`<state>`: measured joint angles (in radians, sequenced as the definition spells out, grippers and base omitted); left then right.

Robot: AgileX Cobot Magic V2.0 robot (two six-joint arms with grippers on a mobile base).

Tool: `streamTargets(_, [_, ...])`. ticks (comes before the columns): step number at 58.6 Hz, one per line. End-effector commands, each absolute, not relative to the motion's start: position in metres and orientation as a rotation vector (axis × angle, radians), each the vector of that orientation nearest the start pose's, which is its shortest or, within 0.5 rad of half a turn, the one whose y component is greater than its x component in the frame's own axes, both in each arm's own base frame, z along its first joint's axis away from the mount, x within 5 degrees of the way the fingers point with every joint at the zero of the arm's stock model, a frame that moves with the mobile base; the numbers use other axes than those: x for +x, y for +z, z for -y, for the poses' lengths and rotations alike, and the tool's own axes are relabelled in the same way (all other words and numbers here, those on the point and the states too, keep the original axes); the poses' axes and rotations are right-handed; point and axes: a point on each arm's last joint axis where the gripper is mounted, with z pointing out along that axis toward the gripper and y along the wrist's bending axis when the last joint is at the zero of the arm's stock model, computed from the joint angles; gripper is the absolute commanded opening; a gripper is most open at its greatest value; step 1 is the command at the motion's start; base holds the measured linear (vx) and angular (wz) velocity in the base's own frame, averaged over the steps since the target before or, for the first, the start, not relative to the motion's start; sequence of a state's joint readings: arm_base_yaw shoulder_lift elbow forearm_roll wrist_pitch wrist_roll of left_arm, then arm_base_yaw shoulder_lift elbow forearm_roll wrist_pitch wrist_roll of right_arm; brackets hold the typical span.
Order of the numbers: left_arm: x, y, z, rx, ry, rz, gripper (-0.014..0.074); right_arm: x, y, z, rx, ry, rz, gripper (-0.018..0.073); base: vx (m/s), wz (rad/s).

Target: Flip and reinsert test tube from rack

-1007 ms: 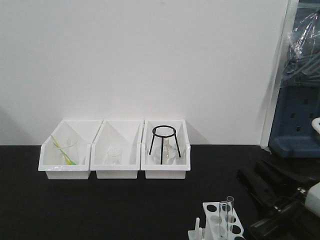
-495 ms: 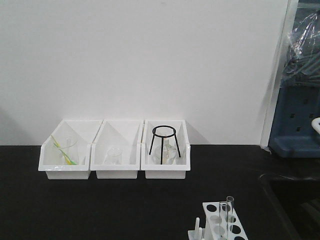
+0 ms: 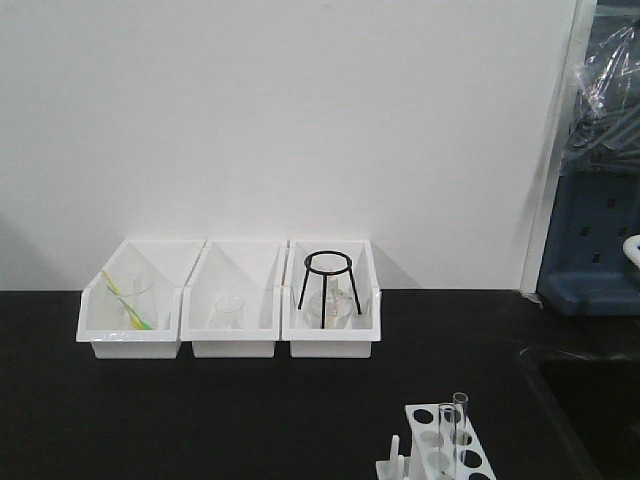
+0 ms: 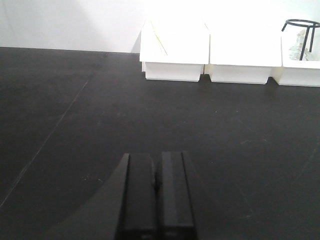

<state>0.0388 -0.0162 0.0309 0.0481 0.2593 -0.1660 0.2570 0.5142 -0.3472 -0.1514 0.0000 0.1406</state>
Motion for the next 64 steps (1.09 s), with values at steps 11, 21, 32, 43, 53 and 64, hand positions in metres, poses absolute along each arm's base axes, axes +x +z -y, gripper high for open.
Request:
streamTargets(11, [0.055,0.187,-0.003,-0.138,-0.061,-1.664,-0.0006,0.069,0.237,0.001,0.026,0.003,-1.493,-0.0012,0.0,0.0])
streamTargets(21, [0.055,0.187,-0.003,-0.138,-0.061,-1.664,-0.0006,0.055,0.205,0.002,0.018,-0.027,-1.483,-0.0012,0.0,0.0])
streamTargets(32, [0.055,0.187,-0.003,-0.138,-0.061,-1.665,-0.0006,0.056,0.203,0.001,0.014,-0.026,-1.503,-0.0012,0.0,0.0])
streamTargets(43, [0.055,0.187,-0.003,-0.138,-0.061,-1.665,-0.0006,0.056,0.203,0.001,0.013,-0.028,-1.506,-0.0012,0.0,0.0])
streamTargets(53, [0.055,0.187,-0.003,-0.138,-0.061,-1.665,-0.0006,0.056,0.203,0.001,0.013,-0.028,-1.506,-0.0012,0.0,0.0])
streamTargets(64, [0.055,0.187,-0.003,-0.138,-0.061,-1.665,-0.0006,0.056,0.203,0.001,0.013,-0.028,-1.506,-0.0012,0.0,0.0])
